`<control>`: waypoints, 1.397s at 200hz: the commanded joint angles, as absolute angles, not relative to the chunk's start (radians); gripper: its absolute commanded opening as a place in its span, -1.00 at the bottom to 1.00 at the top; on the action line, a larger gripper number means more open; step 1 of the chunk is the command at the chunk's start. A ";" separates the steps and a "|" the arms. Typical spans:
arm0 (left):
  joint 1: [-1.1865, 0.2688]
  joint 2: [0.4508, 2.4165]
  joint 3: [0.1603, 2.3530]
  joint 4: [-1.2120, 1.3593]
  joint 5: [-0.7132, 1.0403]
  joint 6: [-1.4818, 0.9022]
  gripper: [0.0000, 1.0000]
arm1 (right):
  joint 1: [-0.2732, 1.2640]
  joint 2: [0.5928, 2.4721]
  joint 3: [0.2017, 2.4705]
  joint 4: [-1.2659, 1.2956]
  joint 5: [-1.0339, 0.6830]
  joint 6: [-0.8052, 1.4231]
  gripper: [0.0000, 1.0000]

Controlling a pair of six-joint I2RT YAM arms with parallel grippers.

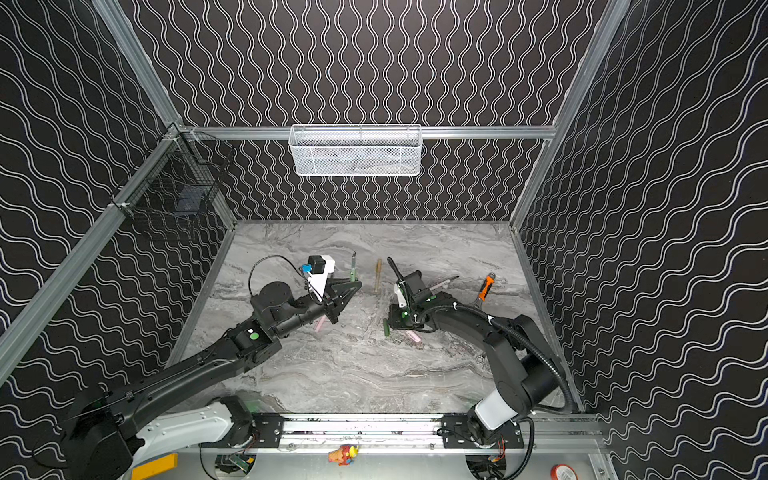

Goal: Insert the pens into the pen caps
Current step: 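Lower the open right gripper over the green cap on the table, then close the right gripper on the green cap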

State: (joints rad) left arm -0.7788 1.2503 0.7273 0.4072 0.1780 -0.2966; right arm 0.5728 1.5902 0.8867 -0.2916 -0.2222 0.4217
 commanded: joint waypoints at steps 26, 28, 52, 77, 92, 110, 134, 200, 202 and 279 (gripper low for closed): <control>-0.776 1.268 0.748 0.440 0.235 -0.309 -1.00 | 0.572 1.620 0.878 -0.224 -0.232 0.422 -0.48; -0.776 1.269 0.747 0.438 0.237 -0.307 -1.00 | 0.572 1.619 0.876 -0.221 -0.225 0.424 -0.48; -0.775 1.273 0.745 0.449 0.244 -0.308 -1.00 | 0.575 1.641 0.886 -0.229 -0.210 0.420 -0.51; -0.776 1.278 0.753 0.447 0.255 -0.309 -1.00 | 0.577 1.655 0.866 -0.209 -0.206 0.422 -0.50; -0.775 1.278 0.750 0.450 0.252 -0.308 -1.00 | 0.580 1.670 0.866 -0.203 -0.216 0.426 -0.46; -0.776 1.281 0.752 0.450 0.255 -0.307 -1.00 | 0.583 1.676 0.858 -0.179 -0.238 0.435 -0.41; -0.776 1.287 0.754 0.452 0.260 -0.310 -1.00 | 0.582 1.687 0.863 -0.168 -0.242 0.443 -0.41; -0.776 1.289 0.758 0.446 0.263 -0.308 -1.00 | 0.594 1.731 0.893 -0.197 -0.192 0.448 -0.48; -0.776 1.289 0.758 0.446 0.262 -0.307 -1.00 | 0.595 1.732 0.894 -0.198 -0.191 0.449 -0.49; -0.775 1.287 0.763 0.435 0.261 -0.307 -1.00 | 0.638 1.742 0.936 -0.234 -0.131 0.455 -0.57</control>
